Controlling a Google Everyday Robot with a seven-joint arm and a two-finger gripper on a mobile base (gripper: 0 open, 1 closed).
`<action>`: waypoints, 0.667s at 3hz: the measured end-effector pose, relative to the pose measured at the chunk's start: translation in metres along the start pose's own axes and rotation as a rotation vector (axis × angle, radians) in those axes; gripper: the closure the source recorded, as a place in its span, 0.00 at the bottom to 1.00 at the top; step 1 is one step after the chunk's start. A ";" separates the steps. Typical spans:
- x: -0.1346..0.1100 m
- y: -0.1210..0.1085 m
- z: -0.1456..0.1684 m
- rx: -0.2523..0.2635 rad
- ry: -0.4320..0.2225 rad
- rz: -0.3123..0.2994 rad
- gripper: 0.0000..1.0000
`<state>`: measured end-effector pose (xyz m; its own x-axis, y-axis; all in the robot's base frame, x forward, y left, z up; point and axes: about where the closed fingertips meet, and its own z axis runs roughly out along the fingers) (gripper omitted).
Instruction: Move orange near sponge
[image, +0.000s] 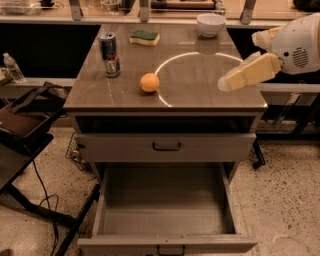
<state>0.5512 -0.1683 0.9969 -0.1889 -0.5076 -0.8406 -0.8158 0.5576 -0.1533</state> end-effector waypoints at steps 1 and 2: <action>-0.022 0.001 0.007 -0.017 -0.097 0.050 0.00; -0.022 0.001 0.007 -0.017 -0.097 0.050 0.00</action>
Offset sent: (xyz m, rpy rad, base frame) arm 0.0091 0.0161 0.0138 0.1111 -0.0165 -0.0005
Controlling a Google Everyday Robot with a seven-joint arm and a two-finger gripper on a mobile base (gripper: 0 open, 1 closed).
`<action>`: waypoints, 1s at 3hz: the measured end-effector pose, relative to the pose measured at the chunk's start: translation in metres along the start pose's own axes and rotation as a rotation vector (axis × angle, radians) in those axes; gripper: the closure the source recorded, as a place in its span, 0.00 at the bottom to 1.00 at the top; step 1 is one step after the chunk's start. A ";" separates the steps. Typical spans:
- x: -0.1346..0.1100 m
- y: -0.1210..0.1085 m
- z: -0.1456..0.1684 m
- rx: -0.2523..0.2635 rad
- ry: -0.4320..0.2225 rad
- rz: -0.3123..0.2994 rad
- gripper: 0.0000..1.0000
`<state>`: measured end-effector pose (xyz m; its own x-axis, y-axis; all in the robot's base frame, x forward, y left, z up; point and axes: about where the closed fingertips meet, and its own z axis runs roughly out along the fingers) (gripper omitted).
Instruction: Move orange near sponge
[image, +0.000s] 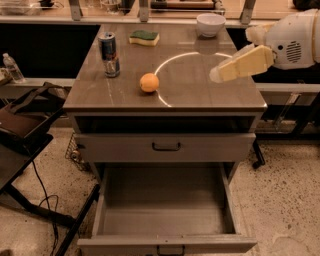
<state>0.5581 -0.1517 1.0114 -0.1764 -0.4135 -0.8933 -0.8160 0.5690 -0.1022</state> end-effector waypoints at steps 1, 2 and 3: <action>-0.017 0.013 0.043 -0.005 -0.018 -0.106 0.00; -0.032 0.021 0.076 0.002 -0.033 -0.192 0.00; -0.040 0.029 0.129 -0.006 0.016 -0.314 0.00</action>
Offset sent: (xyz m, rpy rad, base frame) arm 0.0493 0.1155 -0.0122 -0.1214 -0.2401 0.1170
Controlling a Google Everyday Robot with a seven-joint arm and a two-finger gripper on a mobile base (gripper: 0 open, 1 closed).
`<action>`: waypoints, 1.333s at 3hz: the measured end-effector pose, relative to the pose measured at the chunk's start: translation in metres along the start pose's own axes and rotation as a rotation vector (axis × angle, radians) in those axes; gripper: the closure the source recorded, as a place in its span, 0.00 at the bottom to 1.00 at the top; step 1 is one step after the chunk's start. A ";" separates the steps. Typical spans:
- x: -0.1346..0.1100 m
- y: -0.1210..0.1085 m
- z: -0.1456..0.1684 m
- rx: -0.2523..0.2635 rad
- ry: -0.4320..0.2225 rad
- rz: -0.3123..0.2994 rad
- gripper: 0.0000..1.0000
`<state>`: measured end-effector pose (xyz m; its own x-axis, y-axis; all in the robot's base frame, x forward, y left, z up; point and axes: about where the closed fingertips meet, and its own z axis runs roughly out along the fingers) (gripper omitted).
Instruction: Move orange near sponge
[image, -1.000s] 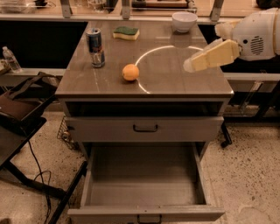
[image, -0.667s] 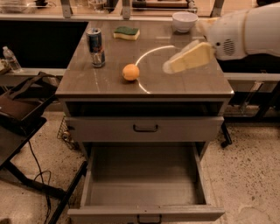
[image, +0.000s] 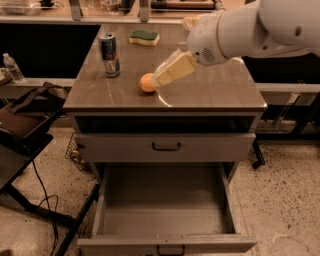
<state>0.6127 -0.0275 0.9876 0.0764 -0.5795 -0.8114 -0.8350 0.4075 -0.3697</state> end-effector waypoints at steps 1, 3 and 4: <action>0.004 0.001 0.034 -0.042 0.012 -0.023 0.00; 0.034 0.030 0.115 -0.198 -0.007 0.094 0.00; 0.042 0.041 0.138 -0.239 -0.016 0.133 0.00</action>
Offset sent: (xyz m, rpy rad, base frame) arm 0.0494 0.0676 -0.0973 0.0400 0.1928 0.1279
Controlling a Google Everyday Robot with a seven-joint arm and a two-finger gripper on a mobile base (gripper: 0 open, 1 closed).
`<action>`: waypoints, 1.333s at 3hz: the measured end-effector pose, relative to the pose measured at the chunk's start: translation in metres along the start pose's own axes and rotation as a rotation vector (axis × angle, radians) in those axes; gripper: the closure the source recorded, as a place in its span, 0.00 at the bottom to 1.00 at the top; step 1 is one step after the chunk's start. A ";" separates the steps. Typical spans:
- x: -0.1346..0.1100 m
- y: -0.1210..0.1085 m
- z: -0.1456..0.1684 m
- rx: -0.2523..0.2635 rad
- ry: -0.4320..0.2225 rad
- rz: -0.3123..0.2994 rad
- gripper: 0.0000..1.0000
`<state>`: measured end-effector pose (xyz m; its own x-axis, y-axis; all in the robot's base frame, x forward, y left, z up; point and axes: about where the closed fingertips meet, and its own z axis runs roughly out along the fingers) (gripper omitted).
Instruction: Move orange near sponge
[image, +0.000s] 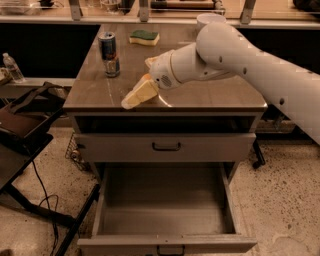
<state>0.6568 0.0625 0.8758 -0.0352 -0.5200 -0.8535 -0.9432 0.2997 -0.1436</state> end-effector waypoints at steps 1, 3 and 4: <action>0.009 -0.012 0.032 -0.044 0.001 0.014 0.03; 0.001 -0.026 0.035 -0.056 0.005 0.014 0.57; -0.003 -0.027 0.032 -0.056 0.005 0.014 0.80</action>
Offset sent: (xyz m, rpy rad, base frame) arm 0.0807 0.0176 -0.0346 -0.0042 0.0549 0.0548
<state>0.6932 0.0816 0.8662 -0.0504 -0.5198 -0.8528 -0.9595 0.2621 -0.1031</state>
